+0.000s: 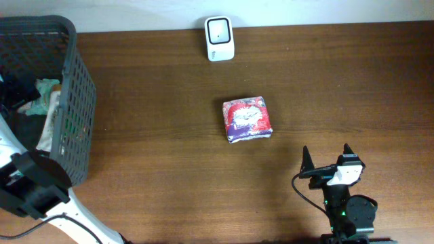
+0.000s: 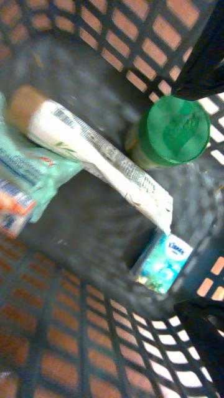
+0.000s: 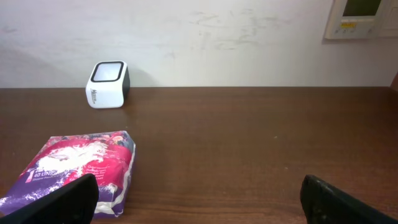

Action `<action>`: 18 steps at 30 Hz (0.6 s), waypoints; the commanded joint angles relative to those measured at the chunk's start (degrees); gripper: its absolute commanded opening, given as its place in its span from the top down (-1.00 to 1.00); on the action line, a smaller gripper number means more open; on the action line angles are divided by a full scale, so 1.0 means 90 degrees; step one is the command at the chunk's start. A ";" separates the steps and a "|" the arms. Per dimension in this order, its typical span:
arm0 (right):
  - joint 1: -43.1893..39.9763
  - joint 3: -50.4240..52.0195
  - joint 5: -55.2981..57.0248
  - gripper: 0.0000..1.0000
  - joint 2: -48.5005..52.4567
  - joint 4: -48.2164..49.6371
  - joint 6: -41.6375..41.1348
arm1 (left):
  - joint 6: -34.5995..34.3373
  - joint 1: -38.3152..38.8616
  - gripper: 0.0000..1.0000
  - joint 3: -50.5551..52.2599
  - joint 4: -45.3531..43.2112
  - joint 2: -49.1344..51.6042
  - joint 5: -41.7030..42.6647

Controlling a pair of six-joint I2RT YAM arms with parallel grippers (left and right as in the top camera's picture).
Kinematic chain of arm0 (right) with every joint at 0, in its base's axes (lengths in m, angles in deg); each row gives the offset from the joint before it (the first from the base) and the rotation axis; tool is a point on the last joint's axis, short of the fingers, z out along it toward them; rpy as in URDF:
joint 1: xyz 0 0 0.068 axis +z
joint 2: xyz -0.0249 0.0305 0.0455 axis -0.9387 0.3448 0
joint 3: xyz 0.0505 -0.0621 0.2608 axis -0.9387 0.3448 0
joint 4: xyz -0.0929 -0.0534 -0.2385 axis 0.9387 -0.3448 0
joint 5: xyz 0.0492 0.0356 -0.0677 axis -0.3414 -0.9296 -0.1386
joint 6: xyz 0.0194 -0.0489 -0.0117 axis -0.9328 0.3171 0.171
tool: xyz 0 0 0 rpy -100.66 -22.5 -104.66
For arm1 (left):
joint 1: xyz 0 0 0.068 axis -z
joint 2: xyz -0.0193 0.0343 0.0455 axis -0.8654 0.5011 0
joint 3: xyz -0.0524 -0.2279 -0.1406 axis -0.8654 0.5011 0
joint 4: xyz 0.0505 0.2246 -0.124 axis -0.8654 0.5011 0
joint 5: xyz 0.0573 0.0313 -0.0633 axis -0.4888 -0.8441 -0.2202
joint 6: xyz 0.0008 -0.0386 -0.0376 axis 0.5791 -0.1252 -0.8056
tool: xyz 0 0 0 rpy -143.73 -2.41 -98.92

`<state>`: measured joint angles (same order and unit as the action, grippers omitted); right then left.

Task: Scan the item barcode
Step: 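Return left gripper to basket and grasp the white tube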

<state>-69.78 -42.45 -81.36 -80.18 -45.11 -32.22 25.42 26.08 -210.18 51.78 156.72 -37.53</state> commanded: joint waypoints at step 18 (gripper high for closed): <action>0.0053 0.0051 0.0056 -0.97 -0.0041 -0.0017 -0.0005 | 0.2259 -0.0792 -0.57 -0.0002 0.0282 0.1166 0.2268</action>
<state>-69.78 -42.45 -81.36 -80.18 -45.11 -32.22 44.00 19.28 -210.18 54.20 166.56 -18.71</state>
